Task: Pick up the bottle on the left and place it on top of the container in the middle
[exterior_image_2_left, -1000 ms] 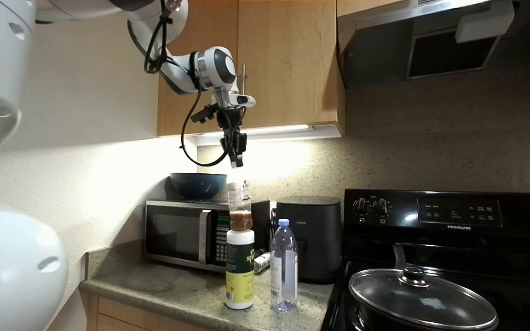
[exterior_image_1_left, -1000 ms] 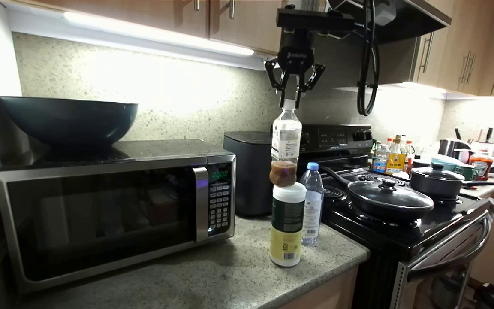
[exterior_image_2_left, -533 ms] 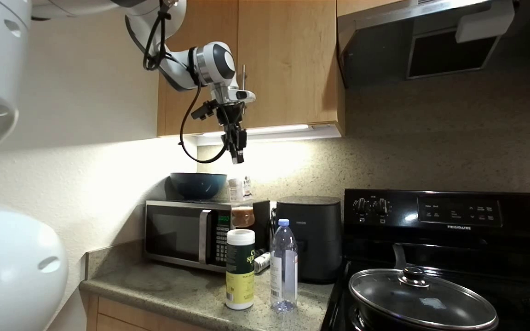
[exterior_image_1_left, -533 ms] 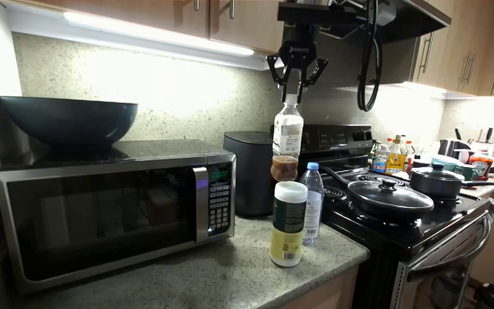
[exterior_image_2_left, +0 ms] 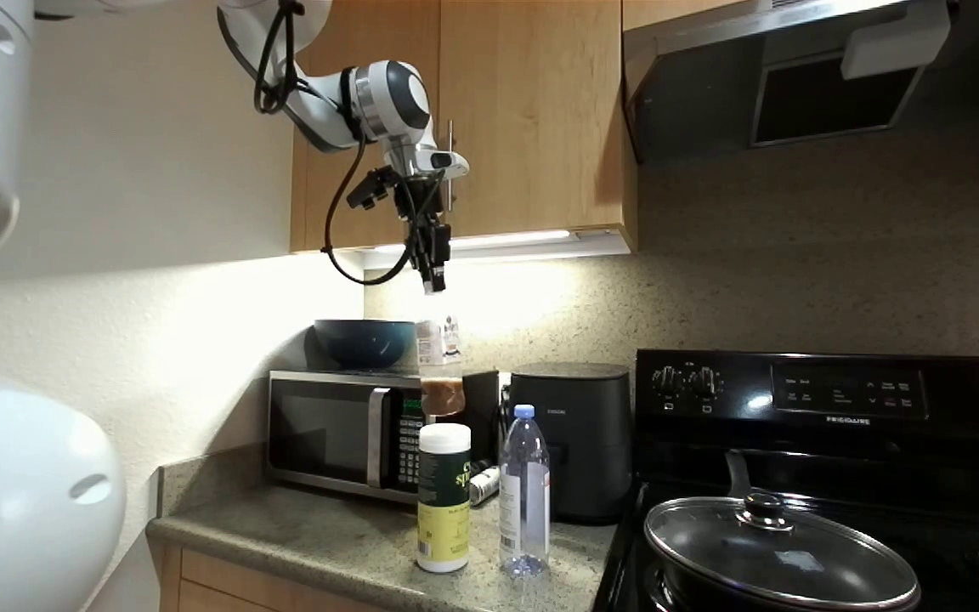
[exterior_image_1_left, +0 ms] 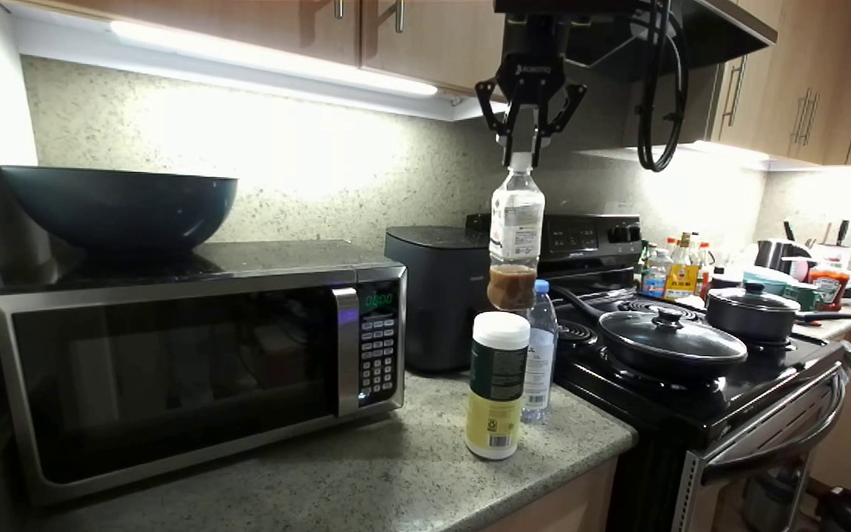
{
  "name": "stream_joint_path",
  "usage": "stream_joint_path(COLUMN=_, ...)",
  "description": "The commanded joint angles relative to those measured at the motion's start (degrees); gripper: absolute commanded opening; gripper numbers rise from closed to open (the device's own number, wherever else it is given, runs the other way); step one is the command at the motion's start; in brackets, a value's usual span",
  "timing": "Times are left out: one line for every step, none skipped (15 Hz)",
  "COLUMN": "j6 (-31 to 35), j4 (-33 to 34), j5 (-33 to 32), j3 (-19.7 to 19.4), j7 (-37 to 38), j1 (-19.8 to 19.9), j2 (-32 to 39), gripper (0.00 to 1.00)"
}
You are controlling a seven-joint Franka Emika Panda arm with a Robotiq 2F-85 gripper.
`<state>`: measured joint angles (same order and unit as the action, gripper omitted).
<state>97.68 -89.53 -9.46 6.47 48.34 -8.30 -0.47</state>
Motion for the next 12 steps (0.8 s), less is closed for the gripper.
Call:
stream_joint_path(j6=-1.04, j4=-1.24, j5=0.98, j3=0.25, j7=0.92, j1=0.53, j2=-1.33, gripper=0.09)
stream_joint_path(j6=-1.08, j4=-1.17, j5=1.25, j3=0.22, j7=0.81, j1=0.56, j2=-1.15, gripper=0.09)
stream_joint_path(j6=-1.01, j4=-1.12, j5=1.59, j3=0.18, j7=0.66, j1=0.59, j2=-0.92, gripper=0.09)
stream_joint_path(j6=-0.81, j4=-1.17, j5=2.07, j3=0.14, j7=0.29, j1=0.61, j2=-0.66, gripper=0.09)
stream_joint_path(j6=-0.74, j4=-1.22, j5=2.4, j3=0.12, j7=0.08, j1=0.62, j2=-0.46, gripper=0.09)
stream_joint_path(j6=-0.66, j4=-1.3, j5=2.69, j3=0.1, j7=-0.06, j1=0.61, j2=-0.26, gripper=0.09)
stream_joint_path(j6=-0.56, j4=-1.38, j5=2.92, j3=0.1, j7=-0.15, j1=0.59, j2=-0.15, gripper=0.09)
stream_joint_path(j6=-0.43, j4=-1.4, j5=3.11, j3=0.1, j7=-0.19, j1=0.57, j2=0.0, gripper=0.09)
stream_joint_path(j6=-0.54, j4=-1.34, j5=3.34, j3=0.11, j7=-0.21, j1=0.55, j2=0.19, gripper=0.09)
stream_joint_path(j6=-0.58, j4=-1.31, j5=3.4, j3=0.14, j7=-0.15, j1=0.5, j2=0.36, gripper=0.09)
stream_joint_path(j6=-0.63, j4=-1.3, j5=3.55, j3=0.14, j7=-0.2, j1=0.49, j2=0.47, gripper=0.09)
stream_joint_path(j6=-0.61, j4=-1.24, j5=3.64, j3=0.11, j7=-0.14, j1=0.5, j2=0.59, gripper=0.09)
